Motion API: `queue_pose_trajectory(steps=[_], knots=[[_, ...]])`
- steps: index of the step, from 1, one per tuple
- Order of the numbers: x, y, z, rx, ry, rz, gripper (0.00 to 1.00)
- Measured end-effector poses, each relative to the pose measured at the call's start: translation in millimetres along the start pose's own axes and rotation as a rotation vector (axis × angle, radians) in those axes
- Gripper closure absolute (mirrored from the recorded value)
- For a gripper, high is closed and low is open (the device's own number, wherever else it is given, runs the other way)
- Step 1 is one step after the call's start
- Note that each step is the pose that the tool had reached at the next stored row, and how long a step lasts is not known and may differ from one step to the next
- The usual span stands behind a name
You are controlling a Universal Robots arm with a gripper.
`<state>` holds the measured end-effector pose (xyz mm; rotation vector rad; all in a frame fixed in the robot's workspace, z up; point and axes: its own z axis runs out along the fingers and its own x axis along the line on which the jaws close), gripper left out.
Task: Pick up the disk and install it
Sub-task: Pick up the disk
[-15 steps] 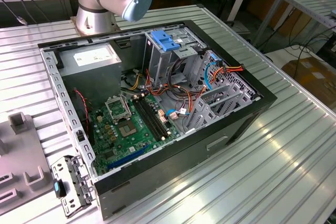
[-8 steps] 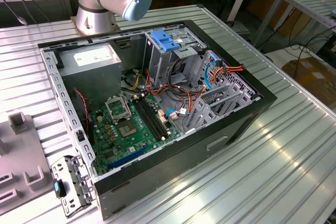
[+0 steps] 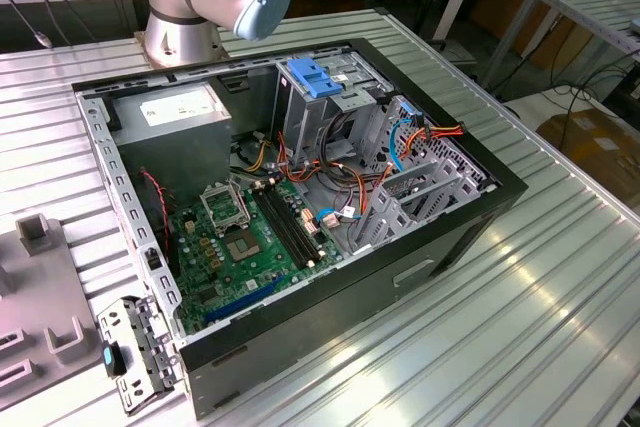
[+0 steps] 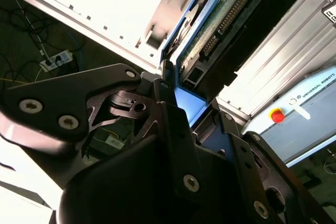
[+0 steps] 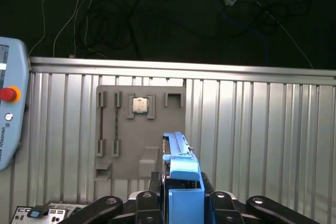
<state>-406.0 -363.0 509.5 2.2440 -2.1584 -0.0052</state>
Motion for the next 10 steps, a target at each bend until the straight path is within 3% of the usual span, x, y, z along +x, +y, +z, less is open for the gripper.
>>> queue_pose_trajectory(steps=[10], knots=[[0.7,-19.2,-0.4,0.0000,0.0000,0.000,0.63]])
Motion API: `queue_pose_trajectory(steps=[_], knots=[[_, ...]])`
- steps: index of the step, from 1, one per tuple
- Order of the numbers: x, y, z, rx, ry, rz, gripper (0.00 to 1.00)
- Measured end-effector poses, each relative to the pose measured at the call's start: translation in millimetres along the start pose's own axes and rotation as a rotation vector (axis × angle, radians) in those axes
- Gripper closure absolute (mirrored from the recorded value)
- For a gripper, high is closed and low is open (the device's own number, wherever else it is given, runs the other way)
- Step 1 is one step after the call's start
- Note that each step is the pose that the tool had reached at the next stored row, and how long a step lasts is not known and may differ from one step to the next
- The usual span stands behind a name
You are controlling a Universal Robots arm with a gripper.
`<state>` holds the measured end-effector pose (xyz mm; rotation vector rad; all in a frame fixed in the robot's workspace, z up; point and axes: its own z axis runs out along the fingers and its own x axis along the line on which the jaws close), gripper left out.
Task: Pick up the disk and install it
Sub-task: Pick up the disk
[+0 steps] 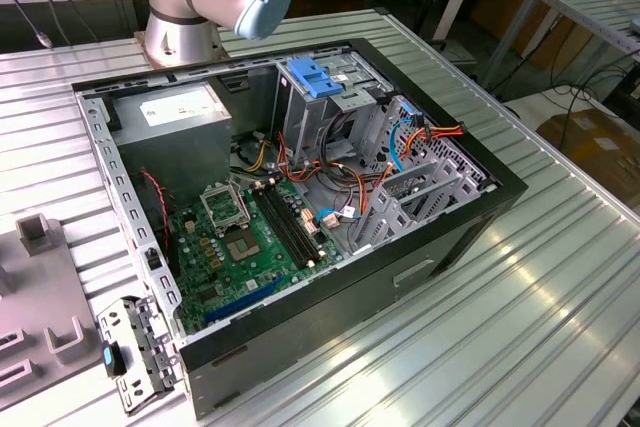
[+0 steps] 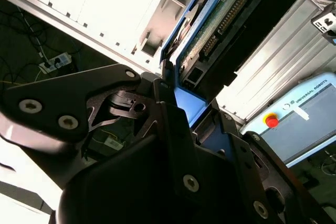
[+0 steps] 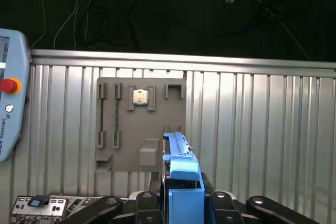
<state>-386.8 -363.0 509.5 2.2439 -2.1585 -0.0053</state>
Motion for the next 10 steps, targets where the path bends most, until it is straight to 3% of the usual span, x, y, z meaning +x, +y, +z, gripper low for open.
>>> queue_pose_trajectory(steps=[10], knots=[[0.7,-18.0,-0.4,-0.0001,0.0000,0.000,0.63]])
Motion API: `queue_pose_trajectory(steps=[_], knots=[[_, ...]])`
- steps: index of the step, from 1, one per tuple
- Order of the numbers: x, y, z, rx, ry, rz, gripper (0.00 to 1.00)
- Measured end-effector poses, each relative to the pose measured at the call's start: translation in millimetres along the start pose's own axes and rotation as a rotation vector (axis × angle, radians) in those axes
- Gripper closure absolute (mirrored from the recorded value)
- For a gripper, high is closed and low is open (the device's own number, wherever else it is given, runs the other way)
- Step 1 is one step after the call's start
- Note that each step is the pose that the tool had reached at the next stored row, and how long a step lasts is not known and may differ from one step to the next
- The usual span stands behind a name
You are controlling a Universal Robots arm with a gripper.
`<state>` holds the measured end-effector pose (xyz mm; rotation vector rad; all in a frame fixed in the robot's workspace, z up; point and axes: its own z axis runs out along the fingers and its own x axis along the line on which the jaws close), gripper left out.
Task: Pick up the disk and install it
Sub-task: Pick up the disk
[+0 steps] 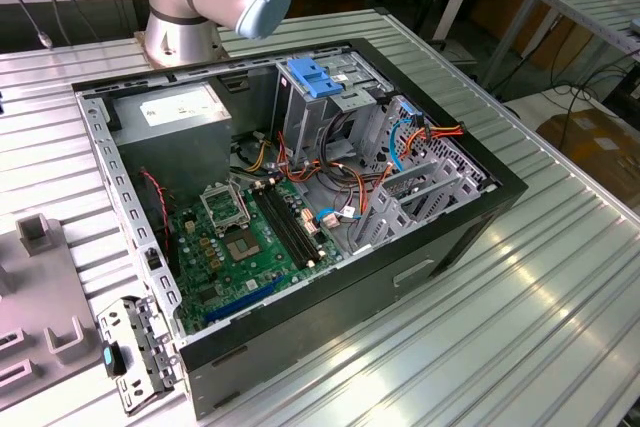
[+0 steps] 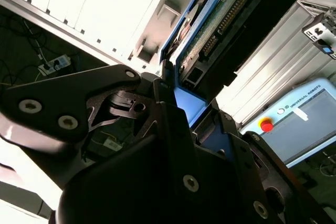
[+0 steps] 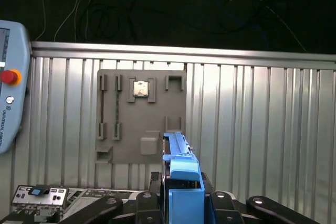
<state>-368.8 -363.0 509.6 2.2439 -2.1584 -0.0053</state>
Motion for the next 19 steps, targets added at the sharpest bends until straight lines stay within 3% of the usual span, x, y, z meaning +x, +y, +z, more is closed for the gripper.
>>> queue_pose_trajectory(steps=[4,5,7,19], knots=[[0.3,-8.9,-0.2,0.0001,0.0000,0.000,0.63],[0.6,-15.8,-0.3,0.0000,0.0000,0.000,0.63],[0.9,-22.6,-0.6,-0.0002,0.0001,0.000,0.63],[2.0,-52.0,-1.1,0.0000,0.0000,0.000,0.63]])
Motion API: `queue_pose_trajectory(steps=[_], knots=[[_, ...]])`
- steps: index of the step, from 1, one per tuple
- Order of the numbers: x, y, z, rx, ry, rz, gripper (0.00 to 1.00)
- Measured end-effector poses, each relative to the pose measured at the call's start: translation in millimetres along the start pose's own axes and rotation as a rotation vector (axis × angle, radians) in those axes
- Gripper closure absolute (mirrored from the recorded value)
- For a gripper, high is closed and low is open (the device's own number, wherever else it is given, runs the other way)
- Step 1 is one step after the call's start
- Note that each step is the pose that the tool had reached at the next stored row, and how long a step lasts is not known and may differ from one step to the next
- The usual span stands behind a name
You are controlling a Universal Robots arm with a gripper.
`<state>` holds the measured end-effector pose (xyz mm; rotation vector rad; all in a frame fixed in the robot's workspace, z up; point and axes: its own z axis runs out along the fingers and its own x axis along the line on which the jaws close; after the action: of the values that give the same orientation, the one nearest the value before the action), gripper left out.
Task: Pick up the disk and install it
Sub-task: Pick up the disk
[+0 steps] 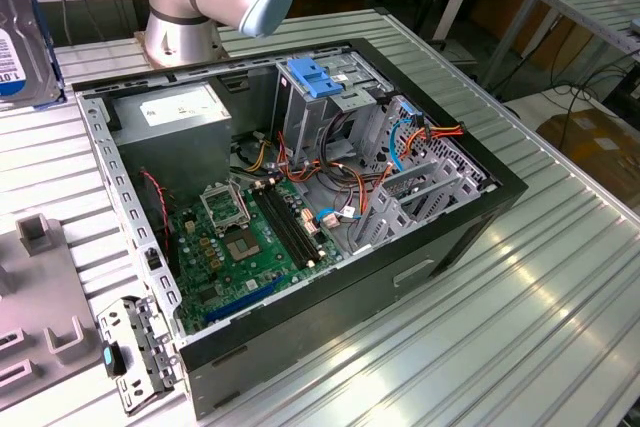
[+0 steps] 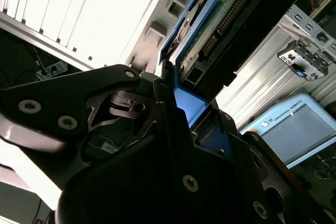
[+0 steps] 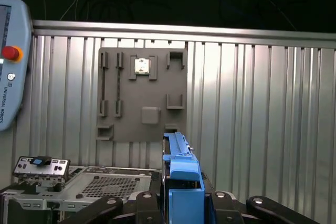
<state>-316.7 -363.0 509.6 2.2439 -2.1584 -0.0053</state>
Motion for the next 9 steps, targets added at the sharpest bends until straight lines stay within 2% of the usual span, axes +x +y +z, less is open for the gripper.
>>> queue_pose_trajectory(steps=[7,9], knots=[[0.7,-16.4,-0.4,0.0000,0.0000,0.000,0.63],[4.0,-18.0,-0.4,0.0000,0.0001,0.000,0.63]])
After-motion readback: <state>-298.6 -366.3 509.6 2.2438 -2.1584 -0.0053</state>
